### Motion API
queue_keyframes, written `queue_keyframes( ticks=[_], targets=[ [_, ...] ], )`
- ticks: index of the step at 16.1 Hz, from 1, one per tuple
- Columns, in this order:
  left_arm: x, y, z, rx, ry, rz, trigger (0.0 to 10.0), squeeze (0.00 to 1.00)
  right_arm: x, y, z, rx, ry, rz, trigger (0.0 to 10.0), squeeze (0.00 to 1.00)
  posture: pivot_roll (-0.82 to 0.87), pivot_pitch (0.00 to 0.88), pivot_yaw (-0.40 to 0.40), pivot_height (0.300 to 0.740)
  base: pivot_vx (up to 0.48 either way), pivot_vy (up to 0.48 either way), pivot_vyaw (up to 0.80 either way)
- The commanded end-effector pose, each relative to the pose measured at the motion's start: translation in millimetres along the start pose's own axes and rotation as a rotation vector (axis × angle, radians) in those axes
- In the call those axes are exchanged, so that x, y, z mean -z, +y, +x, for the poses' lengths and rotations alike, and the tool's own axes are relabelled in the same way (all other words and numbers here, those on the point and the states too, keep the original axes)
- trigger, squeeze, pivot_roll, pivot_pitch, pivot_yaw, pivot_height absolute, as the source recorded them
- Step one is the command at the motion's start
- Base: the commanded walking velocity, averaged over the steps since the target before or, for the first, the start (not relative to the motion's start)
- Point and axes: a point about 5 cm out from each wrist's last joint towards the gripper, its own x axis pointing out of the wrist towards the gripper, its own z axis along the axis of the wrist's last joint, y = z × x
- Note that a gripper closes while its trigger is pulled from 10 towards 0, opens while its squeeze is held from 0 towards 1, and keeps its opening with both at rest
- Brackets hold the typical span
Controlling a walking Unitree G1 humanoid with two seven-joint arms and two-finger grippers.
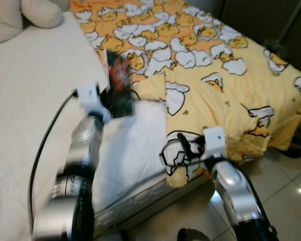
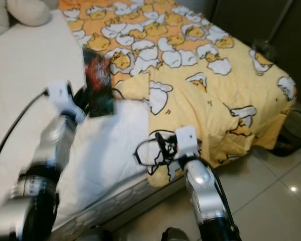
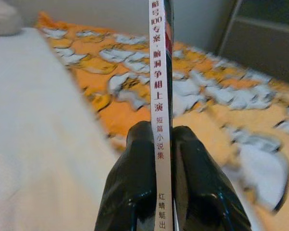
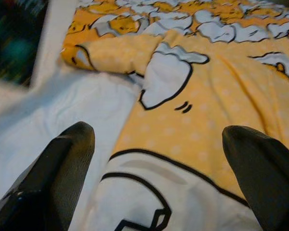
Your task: Clean up the room
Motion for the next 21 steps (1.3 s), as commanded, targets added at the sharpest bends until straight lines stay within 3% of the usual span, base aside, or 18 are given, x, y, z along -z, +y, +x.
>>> queue_keyframes(
  ticks=[1, 5, 7, 13, 17, 21],
  targets=[
    [-4.6, 0.4, -5.2, -0.077, -0.045, 0.101, 10.0, 0.00, 1.9, -1.8, 1.8, 0.004, 0.002, 0.033, 10.0, 0.00, 0.02, 0.000, 0.014, 0.740, -0.315, 0.364, 0.00],
    [12.5, 2.6, -26.1, -0.229, 0.002, 0.191, 10.0, 0.00, 0.0, -3.7, 8.9, -0.021, -0.006, 0.029, 10.0, 0.00, 0.04, 0.000, -0.005, 0.740, -0.319, 0.362, 0.45],
    [12.4, -3.9, -34.0, -0.242, -0.005, 0.222, 10.0, 0.00, -1.4, -4.7, 13.8, -0.036, -0.013, 0.037, 10.0, 0.00, 0.05, 0.000, -0.018, 0.740, -0.324, 0.358, 0.49],
    [2.3, -9.4, -33.4, -0.278, -0.036, 0.329, 10.0, 0.00, -0.1, 2.9, 25.2, -0.090, 0.003, 0.074, 10.0, 0.00, 0.10, 0.000, -0.043, 0.740, -0.109, 0.118, 0.47],
    [-0.2, -6.4, -33.8, -0.311, -0.019, 0.334, 10.0, 0.00, 1.8, 10.3, 29.4, -0.152, 0.015, 0.074, 10.0, 0.00, 0.11, 0.000, -0.057, 0.740, 0.000, 0.000, 0.46],
    [2.3, -22.4, -33.3, -0.220, -0.007, 0.304, 10.0, 0.00, 3.2, 7.4, 30.9, -0.149, 0.021, 0.053, 10.0, 0.00, 0.10, 0.000, -0.053, 0.740, 0.000, 0.000, 0.45]
  ],
)
